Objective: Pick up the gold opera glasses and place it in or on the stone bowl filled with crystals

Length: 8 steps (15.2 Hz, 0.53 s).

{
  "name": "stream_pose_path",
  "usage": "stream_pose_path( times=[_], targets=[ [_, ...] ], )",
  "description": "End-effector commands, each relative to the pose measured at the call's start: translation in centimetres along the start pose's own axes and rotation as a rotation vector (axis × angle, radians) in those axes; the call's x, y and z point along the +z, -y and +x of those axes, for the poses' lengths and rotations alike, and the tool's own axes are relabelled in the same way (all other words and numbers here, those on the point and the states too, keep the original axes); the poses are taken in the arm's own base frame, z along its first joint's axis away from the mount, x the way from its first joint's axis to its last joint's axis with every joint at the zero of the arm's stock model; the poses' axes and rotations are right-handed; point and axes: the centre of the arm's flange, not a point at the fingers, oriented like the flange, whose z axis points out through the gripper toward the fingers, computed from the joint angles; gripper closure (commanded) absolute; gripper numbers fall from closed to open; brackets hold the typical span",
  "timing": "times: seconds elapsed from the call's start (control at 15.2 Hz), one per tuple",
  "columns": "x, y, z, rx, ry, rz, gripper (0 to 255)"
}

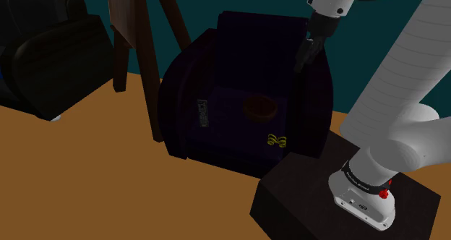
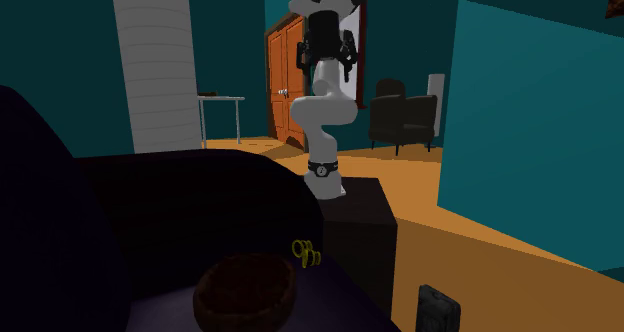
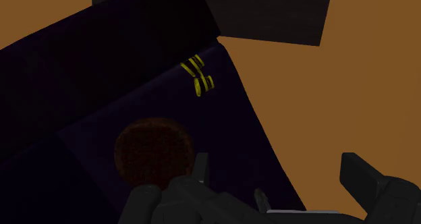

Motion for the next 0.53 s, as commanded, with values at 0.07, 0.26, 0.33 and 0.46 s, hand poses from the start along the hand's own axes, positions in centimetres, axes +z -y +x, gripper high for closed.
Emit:
stream_pose_path(
  times=[0.07,0.26,0.33,0.46],
  targets=[
    [1.3,-0.4,0.2,-0.002,0.005,0.003,0],
    [5.1,-1.5,0.7,-0.007,0.021,0.011,0],
    [6.4,-1.8,0.9,-0.009,0.026,0.014,0],
    [9.0,-2.5,1.2,-0.013,0.037,0.019,0]
  ],
)
